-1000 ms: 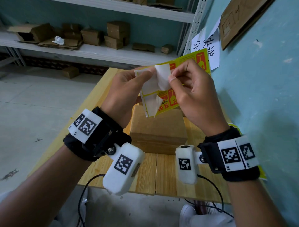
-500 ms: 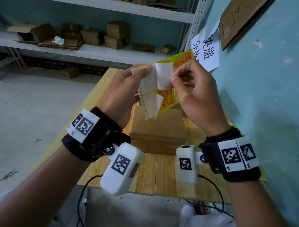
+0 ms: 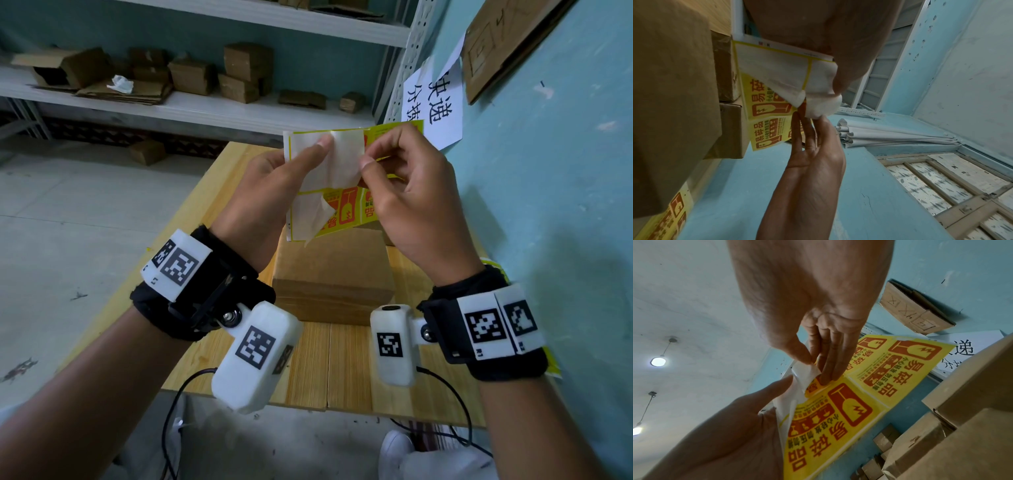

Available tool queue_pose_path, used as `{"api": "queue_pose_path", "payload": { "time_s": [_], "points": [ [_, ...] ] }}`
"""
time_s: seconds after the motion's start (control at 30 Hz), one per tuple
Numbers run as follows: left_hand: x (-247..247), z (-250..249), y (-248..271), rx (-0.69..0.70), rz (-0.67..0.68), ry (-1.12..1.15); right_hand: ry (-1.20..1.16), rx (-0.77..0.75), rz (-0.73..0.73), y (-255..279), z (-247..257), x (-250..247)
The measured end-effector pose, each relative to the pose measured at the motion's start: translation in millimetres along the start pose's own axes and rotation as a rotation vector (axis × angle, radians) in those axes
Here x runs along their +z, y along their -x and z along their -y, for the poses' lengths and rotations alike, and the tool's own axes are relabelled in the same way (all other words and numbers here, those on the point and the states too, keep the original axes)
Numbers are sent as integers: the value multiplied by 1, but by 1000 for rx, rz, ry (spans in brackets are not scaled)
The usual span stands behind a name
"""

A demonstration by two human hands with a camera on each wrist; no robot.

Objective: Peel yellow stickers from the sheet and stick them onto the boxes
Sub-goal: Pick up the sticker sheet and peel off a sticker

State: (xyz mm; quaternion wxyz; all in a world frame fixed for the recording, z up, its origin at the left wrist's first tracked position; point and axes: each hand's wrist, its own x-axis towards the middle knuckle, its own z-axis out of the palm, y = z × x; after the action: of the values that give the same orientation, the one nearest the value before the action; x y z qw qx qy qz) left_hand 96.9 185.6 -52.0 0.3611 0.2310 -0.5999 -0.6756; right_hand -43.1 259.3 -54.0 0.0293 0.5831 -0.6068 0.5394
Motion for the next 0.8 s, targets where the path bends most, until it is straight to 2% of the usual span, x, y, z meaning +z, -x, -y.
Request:
{"api": "queue_pose_path", "payload": {
  "time_s": [0.8],
  "points": [
    [-6,0,-5,0,-95,54,38,18,-19,-2,-3,-7]
  ]
}}
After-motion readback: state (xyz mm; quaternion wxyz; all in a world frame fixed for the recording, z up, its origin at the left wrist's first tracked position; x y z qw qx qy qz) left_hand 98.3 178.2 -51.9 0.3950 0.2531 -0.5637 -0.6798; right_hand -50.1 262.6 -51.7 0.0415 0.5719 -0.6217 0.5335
